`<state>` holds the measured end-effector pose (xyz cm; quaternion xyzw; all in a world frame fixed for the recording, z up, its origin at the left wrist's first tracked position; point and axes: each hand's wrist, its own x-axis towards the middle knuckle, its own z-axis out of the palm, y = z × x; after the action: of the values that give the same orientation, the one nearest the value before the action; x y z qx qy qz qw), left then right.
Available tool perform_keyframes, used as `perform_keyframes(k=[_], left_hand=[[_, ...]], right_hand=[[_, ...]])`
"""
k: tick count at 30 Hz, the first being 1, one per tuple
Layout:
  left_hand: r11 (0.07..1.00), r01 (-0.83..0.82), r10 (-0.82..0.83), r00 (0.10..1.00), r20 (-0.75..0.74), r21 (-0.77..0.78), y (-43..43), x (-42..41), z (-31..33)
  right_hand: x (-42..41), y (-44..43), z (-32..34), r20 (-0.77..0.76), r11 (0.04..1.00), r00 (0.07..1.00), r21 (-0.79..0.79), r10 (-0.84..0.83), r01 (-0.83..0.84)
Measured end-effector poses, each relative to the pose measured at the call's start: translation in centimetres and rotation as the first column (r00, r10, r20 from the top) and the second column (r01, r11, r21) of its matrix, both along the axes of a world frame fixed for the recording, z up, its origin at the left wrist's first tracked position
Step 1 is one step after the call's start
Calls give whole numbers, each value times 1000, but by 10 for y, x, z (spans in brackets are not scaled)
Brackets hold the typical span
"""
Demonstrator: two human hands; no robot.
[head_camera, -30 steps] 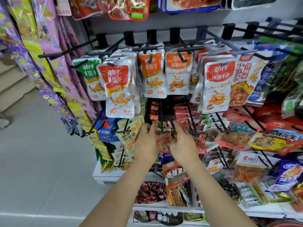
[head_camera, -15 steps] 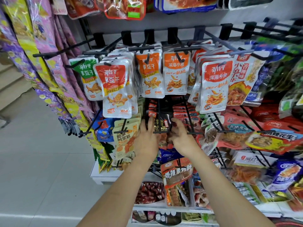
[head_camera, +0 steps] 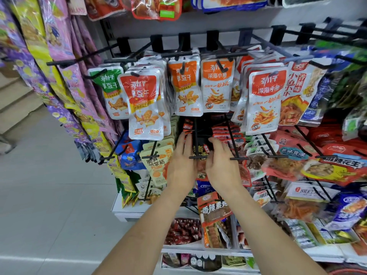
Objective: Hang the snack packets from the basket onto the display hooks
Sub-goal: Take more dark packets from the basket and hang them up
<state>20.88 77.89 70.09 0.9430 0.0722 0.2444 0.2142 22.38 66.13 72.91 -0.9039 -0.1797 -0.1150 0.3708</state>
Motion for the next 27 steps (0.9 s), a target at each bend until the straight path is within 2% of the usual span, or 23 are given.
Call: perform_keyframes(k=[2, 4, 9, 12, 16, 23, 27], left_hand=[[1000, -15, 14, 997, -71, -20, 7, 7, 2], [1000, -10, 13, 994, -104, 26, 12, 11, 5], [986, 18, 19, 975, -222, 164, 22, 18, 19], [974, 57, 8, 958, -286, 220, 26, 21, 26], [961, 57, 31, 950, -310, 271, 29, 24, 31], [973, 52, 27, 941, -337, 225, 25, 23, 30], [984, 45, 12, 949, -316, 172, 20, 19, 29]], right_hand=[[5, 6, 2, 93, 996, 993, 34, 73, -77], [17, 11, 3, 126, 991, 983, -33, 133, -130], [37, 22, 6, -70, 910, 988, -385, 135, -152], [35, 24, 7, -35, 894, 995, -436, 98, -103], [34, 24, 13, -84, 845, 996, -528, 44, -82], [27, 22, 16, -129, 857, 989, -500, 69, -125], [23, 16, 6, -59, 903, 990, -406, 129, -142]])
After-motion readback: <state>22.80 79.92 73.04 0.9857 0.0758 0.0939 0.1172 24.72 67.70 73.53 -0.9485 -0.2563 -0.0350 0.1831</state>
